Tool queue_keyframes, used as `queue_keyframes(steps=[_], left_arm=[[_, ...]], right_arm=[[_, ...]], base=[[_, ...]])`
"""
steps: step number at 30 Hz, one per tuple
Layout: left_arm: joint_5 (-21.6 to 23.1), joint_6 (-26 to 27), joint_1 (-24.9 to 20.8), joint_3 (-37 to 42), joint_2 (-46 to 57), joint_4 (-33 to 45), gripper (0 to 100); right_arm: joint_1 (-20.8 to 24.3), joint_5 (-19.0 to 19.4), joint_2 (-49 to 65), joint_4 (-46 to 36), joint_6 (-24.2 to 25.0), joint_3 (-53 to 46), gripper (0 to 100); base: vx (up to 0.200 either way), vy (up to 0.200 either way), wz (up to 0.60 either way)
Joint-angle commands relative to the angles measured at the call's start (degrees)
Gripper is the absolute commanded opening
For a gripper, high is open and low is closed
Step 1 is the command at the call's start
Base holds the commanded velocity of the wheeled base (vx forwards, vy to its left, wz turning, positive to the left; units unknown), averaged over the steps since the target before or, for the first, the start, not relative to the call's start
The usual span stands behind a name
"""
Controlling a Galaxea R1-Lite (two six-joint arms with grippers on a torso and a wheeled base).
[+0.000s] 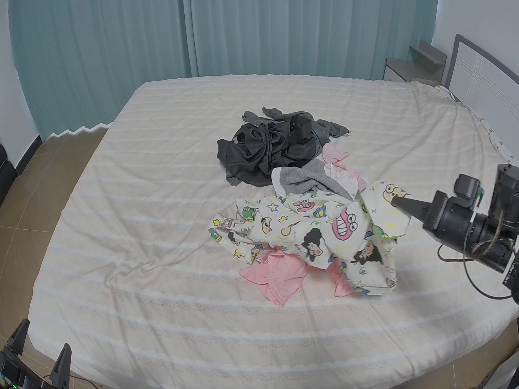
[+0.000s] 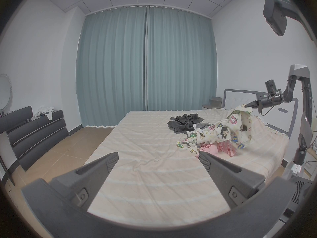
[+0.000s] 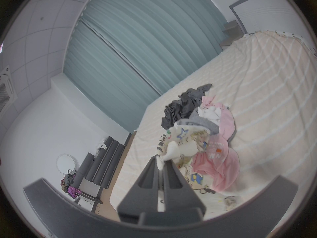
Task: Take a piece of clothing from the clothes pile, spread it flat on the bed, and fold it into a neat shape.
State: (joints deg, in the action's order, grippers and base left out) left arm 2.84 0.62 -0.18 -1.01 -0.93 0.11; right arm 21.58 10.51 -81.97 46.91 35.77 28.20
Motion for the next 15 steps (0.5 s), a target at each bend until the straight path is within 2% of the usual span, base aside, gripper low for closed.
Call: queue_keyframes(steps=[1, 5, 10, 15], left_arm=[[-0.03, -0.18, 0.01, 0.84, 0.57, -0.02, 100], [-0.03, 0.17, 0.01, 0.84, 0.57, -0.02, 100], [0.06, -0.09, 0.01, 0.84, 0.57, -0.2, 100], [1.55, 2.63, 0.01, 0.4, 0.57, -0.99, 100]], right_arm=[[0.4, 1.27, 8.14, -2.0, -0.79, 0.63, 0], [1.01, 1.44, 9.55, -3.32, -1.14, 1.69, 0], [1.45, 3.73, 14.47, -8.41, -1.14, 5.2, 0], [1.63, 5.58, 17.81, -13.6, -1.14, 10.74, 0]], base=[[0.0, 0.0, 0.0], [0.0, 0.0, 0.0], [0.0, 0.0, 0.0], [0.0, 0.0, 0.0]])
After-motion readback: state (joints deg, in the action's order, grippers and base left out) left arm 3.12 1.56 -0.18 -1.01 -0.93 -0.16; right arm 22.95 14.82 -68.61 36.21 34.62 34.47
